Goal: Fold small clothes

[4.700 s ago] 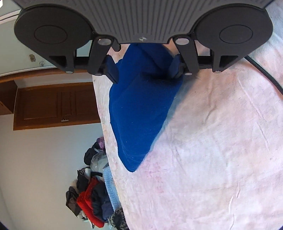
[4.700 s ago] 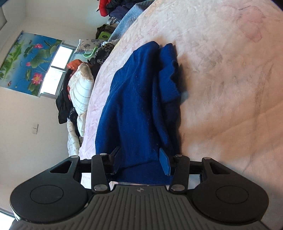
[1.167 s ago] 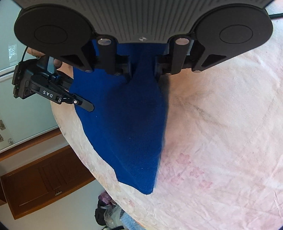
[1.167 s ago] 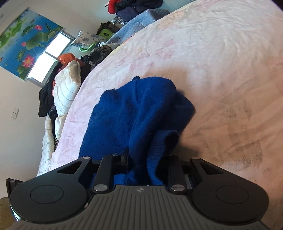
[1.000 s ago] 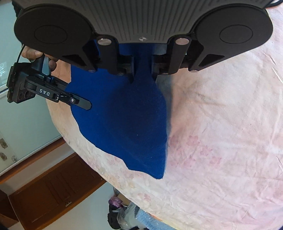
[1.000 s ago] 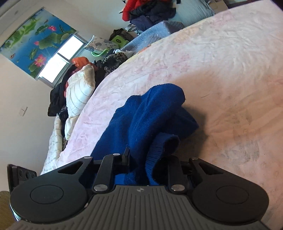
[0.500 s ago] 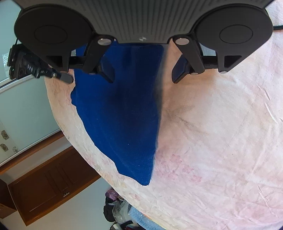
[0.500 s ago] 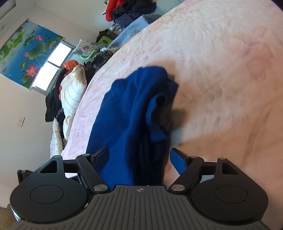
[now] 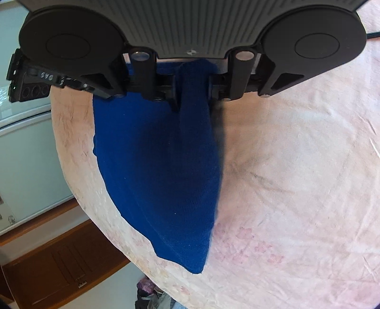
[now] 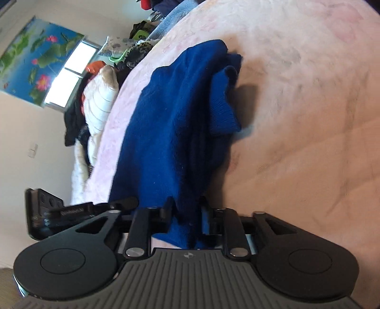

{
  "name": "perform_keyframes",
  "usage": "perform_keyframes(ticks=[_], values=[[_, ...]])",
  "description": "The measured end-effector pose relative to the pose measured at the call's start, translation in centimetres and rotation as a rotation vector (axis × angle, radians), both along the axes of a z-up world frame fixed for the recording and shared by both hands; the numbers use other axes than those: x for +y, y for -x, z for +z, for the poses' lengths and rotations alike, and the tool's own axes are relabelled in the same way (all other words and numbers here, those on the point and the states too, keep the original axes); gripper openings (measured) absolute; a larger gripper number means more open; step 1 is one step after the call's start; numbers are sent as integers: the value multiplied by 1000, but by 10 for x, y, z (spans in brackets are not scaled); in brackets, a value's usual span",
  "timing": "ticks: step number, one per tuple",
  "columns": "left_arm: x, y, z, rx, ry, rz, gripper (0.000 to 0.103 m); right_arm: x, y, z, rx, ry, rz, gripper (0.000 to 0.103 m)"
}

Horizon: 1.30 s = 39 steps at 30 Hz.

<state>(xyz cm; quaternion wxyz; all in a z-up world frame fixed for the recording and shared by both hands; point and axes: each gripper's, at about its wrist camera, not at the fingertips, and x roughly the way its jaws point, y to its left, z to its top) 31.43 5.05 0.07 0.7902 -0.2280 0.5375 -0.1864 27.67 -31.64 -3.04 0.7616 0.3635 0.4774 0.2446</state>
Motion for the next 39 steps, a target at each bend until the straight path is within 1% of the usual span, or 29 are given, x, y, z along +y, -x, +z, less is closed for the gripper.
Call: perform_keyframes(ticks=[1, 2, 3, 4, 5, 7, 9, 10, 12, 14, 15, 16, 17, 18, 19, 21, 23, 24, 25, 26, 27, 28, 29, 30, 31, 33, 35, 37, 39], values=[[4, 1, 7, -32, -23, -1, 40, -5, 1, 6, -19, -12, -5, 54], [6, 0, 16, -86, -60, 10, 57, -13, 2, 15, -59, -19, -34, 61], [10, -2, 25, -140, -94, 34, 67, -22, 1, 23, -100, -25, -73, 71], [13, -6, 32, -182, -107, 62, 81, -32, -3, 29, -132, -28, -108, 77], [17, -12, 37, -204, -98, 85, 81, -40, -9, 34, -150, -25, -142, 77], [18, -31, 39, -209, -58, 119, 81, -52, -34, 38, -167, -9, -188, 77], [9, -44, 41, -219, -75, 152, 81, -52, -65, 37, -156, 33, -209, 75], [-1, -46, 44, -256, -97, 152, 81, -47, -82, 35, -150, 59, -208, 72], [-23, -44, 50, -333, -131, 102, 81, -38, -111, 32, -134, 112, -223, 71], [-53, -39, 53, -412, -183, 6, 81, -27, -132, 33, -157, 141, -215, 70], [-68, -39, 52, -436, -217, -40, 81, -18, -141, 33, -170, 185, -201, 70], [-82, -39, 46, -445, -254, -83, 81, -10, -150, 32, -167, 229, -188, 67], [-90, -40, 40, -437, -288, -111, 81, -3, -159, 28, -154, 261, -167, 59], [-97, -41, 29, -417, -326, -129, 81, 4, -165, 23, -143, 265, -134, 21], [-100, -43, 21, -404, -361, -140, 81, 12, -171, 16, -126, 269, -91, 15], [-102, -42, 17, -427, -381, -157, 81, 19, -168, 22, -173, 291, -77, 14], [-101, -40, 15, -426, -378, -161, 81, 12, -162, 29, -208, 281, -99, 9], [-101, -40, 13, -427, -376, -163, 81, 3, -162, 26, -194, 281, -123, 7], [-101, -40, 11, -431, -376, -161, 83, -4, -164, 17, -160, 302, -139, 8], [-102, -40, 10, -436, -381, -163, 85, -8, -164, 8, -143, 280, -137, 8], [-104, -41, 9, -442, -392, -165, 85, -13, -161, 5, -143, 236, -150, 13], [-104, -38, 11, -447, -395, -159, 85, -17, -156, 6, -140, 204, -174, 21], [-102, -35, 13, -452, -390, -150, 85, -21, -150, 9, -139, 173, -207, 26], [-98, -29, 18, -459, -382, -135, 85, -26, -141, 14, -149, 138, -243, 40], [-91, -22, 23, -470, -367, -114, 85, -32, -129, 18, -168, 103, -260, 56], [-70, -8, 33, -480, -319, -62, 85, -40, -101, 25, -194, 51, -253, 76], [-47, 1, 34, -439, -268, -16, 85, -40, -74, 26, -189, 53, -186, 78], [-25, 5, 26, -357, -214, 35, 85, -39, -46, 25, -176, 81, -142, 78], [-7, 9, 14, -261, -134, 80, 85, -38, -27, 17, -136, 58, -117, 78]])
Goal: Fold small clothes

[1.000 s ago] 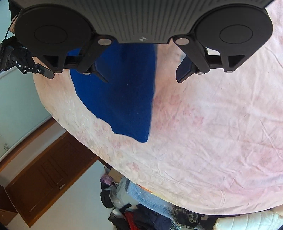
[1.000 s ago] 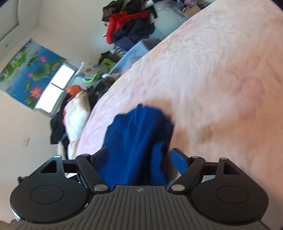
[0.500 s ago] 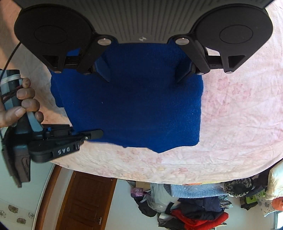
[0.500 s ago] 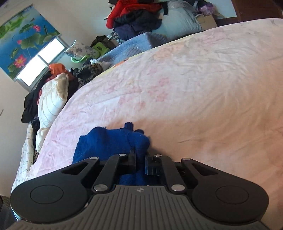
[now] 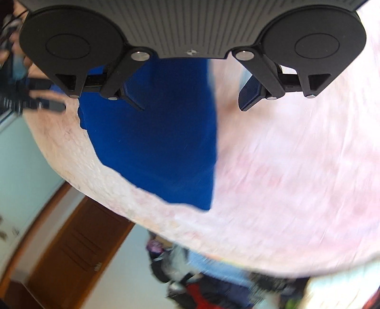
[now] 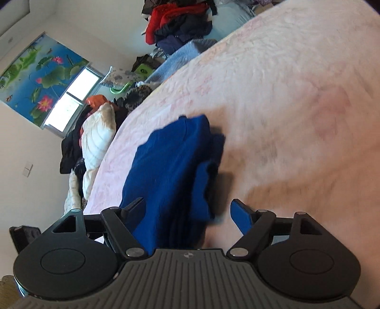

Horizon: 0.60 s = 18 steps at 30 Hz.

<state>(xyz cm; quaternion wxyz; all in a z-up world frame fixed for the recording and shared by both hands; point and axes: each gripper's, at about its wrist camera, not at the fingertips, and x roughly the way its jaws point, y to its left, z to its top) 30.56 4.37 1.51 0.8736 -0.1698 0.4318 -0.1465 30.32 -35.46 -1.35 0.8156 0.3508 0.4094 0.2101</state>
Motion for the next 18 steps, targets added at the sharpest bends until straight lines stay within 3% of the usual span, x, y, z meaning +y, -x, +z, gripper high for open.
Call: perform_keyframes(ticks=[2, 4, 6, 9, 12, 18], values=[[8, 3, -10, 63, 98, 0, 85, 6, 12, -11, 51, -48, 42, 78], [7, 4, -19, 110, 215, -30, 85, 14, 20, -13, 24, -59, 48, 91], [3, 1, -27, 155, 316, -49, 85, 22, 16, -11, 33, -96, 54, 95], [-2, -2, -29, 189, 349, -45, 85, 35, -4, -12, 91, -153, 80, 91], [0, -1, -35, 229, 414, -43, 85, 39, -23, -11, 109, -163, 33, 92], [7, 2, -38, 242, 453, -47, 84, 39, -52, -14, 111, -181, -55, 90]])
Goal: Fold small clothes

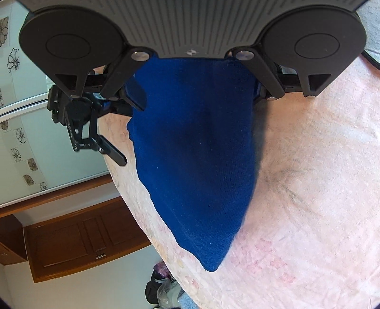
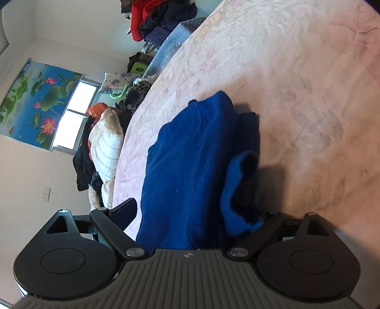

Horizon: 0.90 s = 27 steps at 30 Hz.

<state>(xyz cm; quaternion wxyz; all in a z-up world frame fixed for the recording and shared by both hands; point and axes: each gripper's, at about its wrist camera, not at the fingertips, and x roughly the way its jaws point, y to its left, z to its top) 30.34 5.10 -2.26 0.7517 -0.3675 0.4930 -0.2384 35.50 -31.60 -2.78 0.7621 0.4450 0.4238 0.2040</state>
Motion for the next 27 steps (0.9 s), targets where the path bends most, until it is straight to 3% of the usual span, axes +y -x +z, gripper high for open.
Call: perform_keyframes(ticks=[3, 7, 10, 11, 12, 13, 14, 17, 22, 27], values=[[3, 0, -1, 0, 16, -10, 84, 7, -2, 0, -25, 24, 8, 91], [4, -7, -1, 1, 24, -9, 84, 18, 6, 5, -59, 125, 60, 83], [4, -12, -1, 9, 26, 4, 84, 8, 11, -3, -8, 36, 73, 80], [4, -13, 0, 8, 23, 6, 84, 7, 13, -3, -13, 41, 82, 75], [2, -13, 1, 5, 15, 5, 84, 7, 14, -2, -14, 69, 82, 61], [1, -13, 2, 4, 5, 7, 84, 6, 15, -3, -8, 78, 74, 38], [1, -13, 3, 4, 1, 9, 84, 6, 15, -5, 9, 87, 67, 30], [6, -14, 6, 11, 9, 32, 84, 3, 22, -10, 5, 69, 62, 31], [16, -22, 4, 26, 37, 45, 84, 3, 31, -11, 5, 15, 96, 55], [16, -20, 0, 28, 35, 29, 82, 6, 38, -9, 4, 40, 144, 56]])
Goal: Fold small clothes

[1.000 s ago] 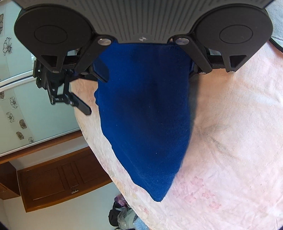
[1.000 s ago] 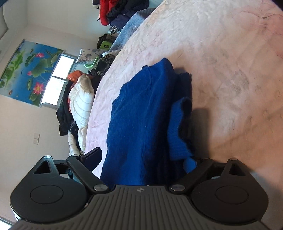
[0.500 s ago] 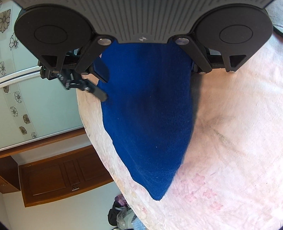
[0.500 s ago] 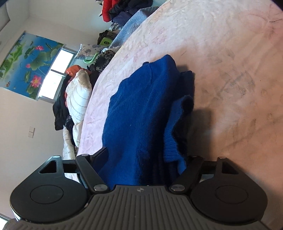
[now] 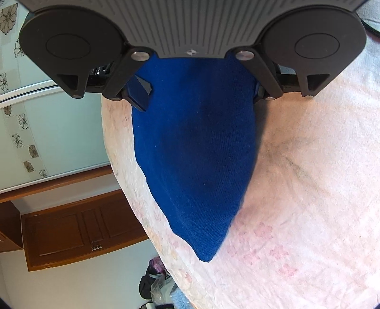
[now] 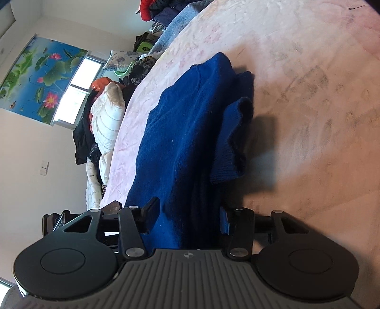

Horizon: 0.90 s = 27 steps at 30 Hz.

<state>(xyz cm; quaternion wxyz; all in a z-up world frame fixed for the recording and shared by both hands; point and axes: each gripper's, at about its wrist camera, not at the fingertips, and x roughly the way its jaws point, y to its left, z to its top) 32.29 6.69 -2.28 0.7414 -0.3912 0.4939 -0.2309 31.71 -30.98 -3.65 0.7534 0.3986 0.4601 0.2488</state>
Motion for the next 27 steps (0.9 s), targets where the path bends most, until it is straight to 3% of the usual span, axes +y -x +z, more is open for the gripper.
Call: perform_keyframes(ticks=[3, 4, 5, 6, 7, 10, 18, 27], values=[[3, 4, -2, -14, -11, -14, 75, 2, 8, 0, 6, -4, 55, 54], [3, 4, -2, -7, -27, -7, 61, 1, 11, 0, -8, 0, 53, 36], [3, 3, -3, 6, -60, -5, 35, 2, 12, -2, -7, 18, 40, 21], [0, 2, -4, 28, -118, -6, 21, 1, 13, -4, 8, 27, 23, 20], [0, 0, -4, 35, -134, -13, 18, 0, 14, -5, 4, 22, 16, 19], [-7, 0, 5, 19, -203, -45, 17, 7, 20, 3, -32, 84, 24, 20], [-35, 10, 27, -84, -432, -102, 14, 10, 27, 9, -47, 121, 27, 20], [-44, 21, 43, -120, -491, -139, 14, 6, 38, 15, 3, 43, 10, 20]])
